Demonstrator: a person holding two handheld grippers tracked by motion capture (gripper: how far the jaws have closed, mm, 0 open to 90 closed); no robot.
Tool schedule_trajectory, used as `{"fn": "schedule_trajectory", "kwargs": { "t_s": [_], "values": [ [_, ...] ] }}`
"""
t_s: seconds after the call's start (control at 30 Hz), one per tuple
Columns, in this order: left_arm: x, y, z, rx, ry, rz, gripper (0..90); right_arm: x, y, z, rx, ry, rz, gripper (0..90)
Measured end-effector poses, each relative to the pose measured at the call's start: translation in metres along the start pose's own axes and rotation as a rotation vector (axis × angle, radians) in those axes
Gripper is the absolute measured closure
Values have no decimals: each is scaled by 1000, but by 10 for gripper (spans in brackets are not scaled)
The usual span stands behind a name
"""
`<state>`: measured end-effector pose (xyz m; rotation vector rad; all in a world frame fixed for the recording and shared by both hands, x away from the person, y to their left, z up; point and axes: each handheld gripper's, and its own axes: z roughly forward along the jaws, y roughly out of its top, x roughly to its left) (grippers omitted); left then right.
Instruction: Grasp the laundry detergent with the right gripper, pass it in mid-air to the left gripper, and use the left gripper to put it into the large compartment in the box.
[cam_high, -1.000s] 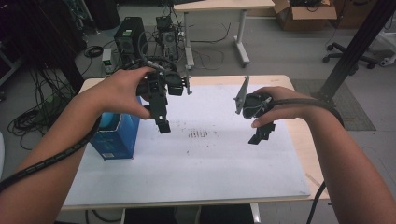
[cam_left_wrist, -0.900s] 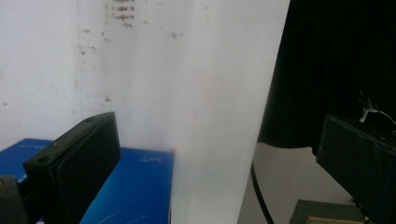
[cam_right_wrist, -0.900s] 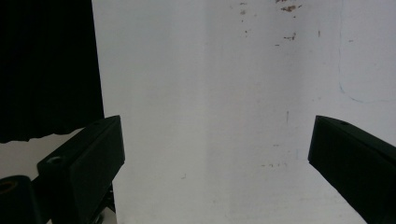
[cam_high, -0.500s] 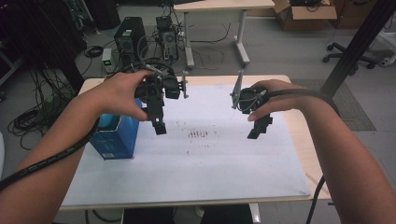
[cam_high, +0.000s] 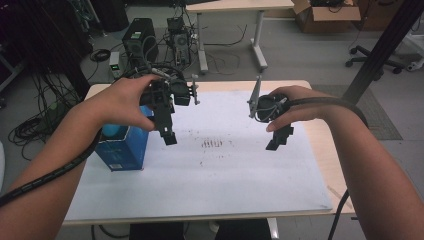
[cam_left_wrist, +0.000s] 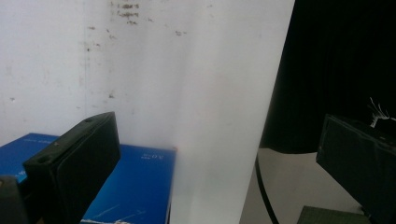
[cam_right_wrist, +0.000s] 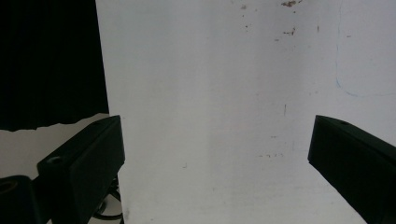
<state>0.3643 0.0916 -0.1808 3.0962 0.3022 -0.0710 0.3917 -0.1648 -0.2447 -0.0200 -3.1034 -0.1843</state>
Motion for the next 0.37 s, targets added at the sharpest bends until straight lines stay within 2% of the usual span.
{"fn": "schedule_trajectory", "kwargs": {
  "t_s": [0.27, 0.37],
  "values": [
    [1, 1, 2, 3, -3, 4, 2, 1, -4, 0, -7, -3, 10, 38],
    [-1, 2, 2, -14, -5, 10, 2, 3, -4, 1, -4, -7, 12, 36]
  ]
}}
